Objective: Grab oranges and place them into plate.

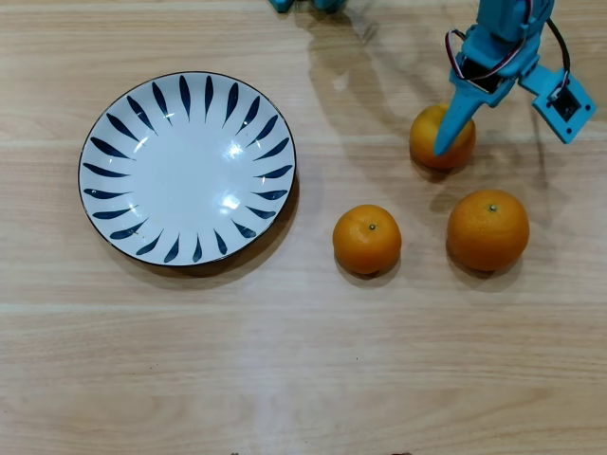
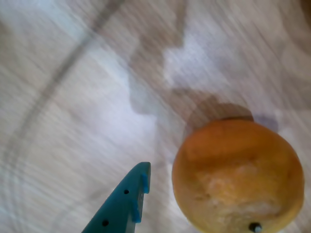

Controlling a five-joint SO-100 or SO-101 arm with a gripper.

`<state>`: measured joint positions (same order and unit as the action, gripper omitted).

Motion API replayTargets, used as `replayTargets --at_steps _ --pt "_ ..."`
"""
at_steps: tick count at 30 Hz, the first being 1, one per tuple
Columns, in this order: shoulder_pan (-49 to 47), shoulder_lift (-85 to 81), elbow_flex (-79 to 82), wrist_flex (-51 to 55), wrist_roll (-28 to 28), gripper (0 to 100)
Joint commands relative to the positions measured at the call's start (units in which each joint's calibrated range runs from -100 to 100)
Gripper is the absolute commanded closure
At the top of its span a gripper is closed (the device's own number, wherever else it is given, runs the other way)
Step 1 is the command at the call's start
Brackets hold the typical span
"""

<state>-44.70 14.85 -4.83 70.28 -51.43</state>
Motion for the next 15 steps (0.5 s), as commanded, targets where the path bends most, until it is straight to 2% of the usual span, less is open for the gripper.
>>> replayTargets --at_steps 1,15 --pt "0.8 -0.4 3.1 -5.6 -0.5 52" --pt "2.6 -0.1 7.5 -9.1 -2.1 52"
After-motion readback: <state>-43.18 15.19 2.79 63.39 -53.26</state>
